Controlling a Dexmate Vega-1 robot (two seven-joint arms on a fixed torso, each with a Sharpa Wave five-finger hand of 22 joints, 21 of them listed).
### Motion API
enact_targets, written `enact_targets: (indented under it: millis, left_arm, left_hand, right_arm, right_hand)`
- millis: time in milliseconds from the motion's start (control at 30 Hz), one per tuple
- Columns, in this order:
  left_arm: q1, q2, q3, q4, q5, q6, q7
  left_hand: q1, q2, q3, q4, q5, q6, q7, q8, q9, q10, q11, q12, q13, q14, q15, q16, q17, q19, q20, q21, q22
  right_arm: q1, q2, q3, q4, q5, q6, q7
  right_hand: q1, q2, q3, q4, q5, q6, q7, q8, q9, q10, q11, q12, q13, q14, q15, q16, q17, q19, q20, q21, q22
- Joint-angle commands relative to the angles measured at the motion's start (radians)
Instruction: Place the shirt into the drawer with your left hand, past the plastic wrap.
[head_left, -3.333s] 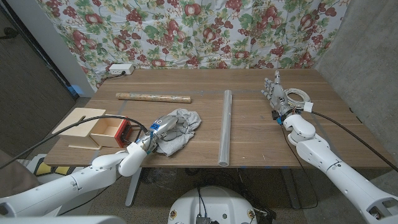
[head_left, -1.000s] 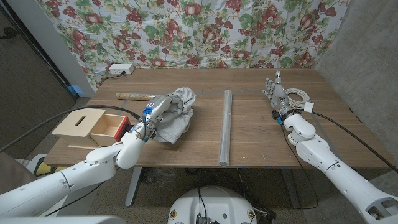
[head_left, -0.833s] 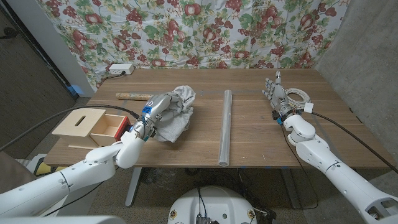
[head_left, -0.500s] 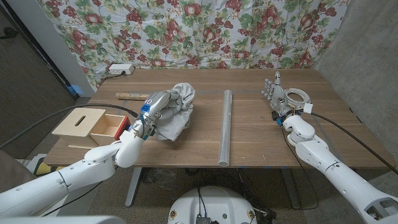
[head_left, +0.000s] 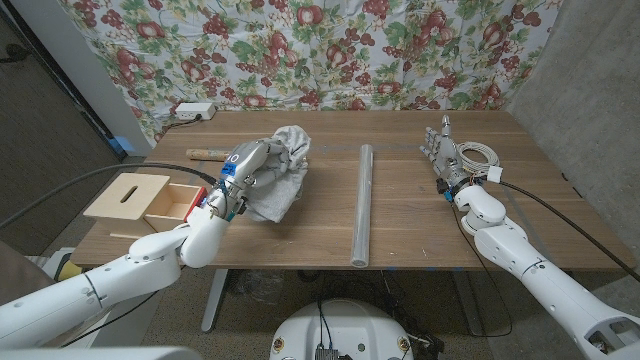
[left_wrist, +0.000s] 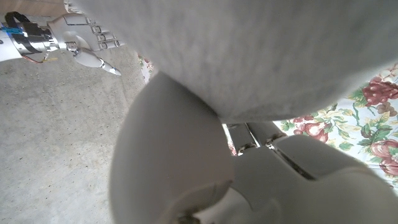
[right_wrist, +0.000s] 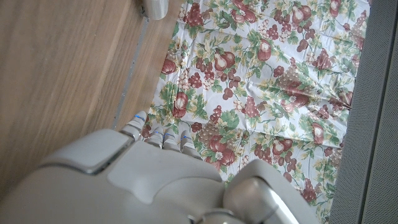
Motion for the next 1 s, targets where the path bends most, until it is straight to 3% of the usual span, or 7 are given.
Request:
enact_targets:
  millis: [33,133,1000]
  left_arm:
    - [0.047,0.032,-0.042,-0.054,-0.015,0.035,0.034]
    - [0.075,0.045,-0.057,-0.073,-0.024,0.057,0.047]
    - [0.293,0.136,-0.225,-0.213,-0.066,0.241,0.146]
  left_hand:
    - [0.001,0.013,0.428,-0.194,-0.004,0.009,-0.003,0.009,0.003,0.011,0.0,0.006,0.003,0.024,-0.061,-0.005,0.0,0.012,-0.175,0.006,0.001]
    - [0.0,0.012,0.429,-0.193,-0.005,0.009,-0.004,0.01,0.002,0.012,-0.001,0.008,0.006,0.025,-0.06,-0.004,0.001,0.014,-0.175,0.005,-0.001]
    - [-0.002,0.007,0.437,-0.193,-0.023,0.002,-0.005,0.022,-0.008,0.008,0.0,0.003,0.0,0.032,-0.06,-0.009,-0.004,0.018,-0.174,0.005,-0.011]
  right_arm:
    - [-0.008,0.006,0.004,0.0,0.001,0.014,-0.007]
    - [-0.01,0.004,0.005,0.001,-0.003,0.021,-0.006]
    - [0.01,-0.004,0.007,-0.001,-0.003,0.007,-0.001]
  right_hand:
    - [-0.004,0.002,0.002,0.002,-0.002,0.006,0.003,0.002,0.005,0.001,0.005,0.009,0.006,-0.006,-0.014,0.006,0.004,0.002,-0.013,0.005,0.003]
    - [-0.004,0.003,0.003,0.002,-0.002,0.007,0.005,0.002,0.005,0.001,0.008,0.009,0.006,-0.005,-0.018,0.006,0.004,0.003,-0.024,0.006,0.003]
    - [-0.003,0.004,0.005,0.001,-0.002,0.005,0.004,0.001,0.005,0.0,0.011,0.009,0.006,-0.007,-0.018,0.006,0.004,0.003,-0.016,0.005,0.003]
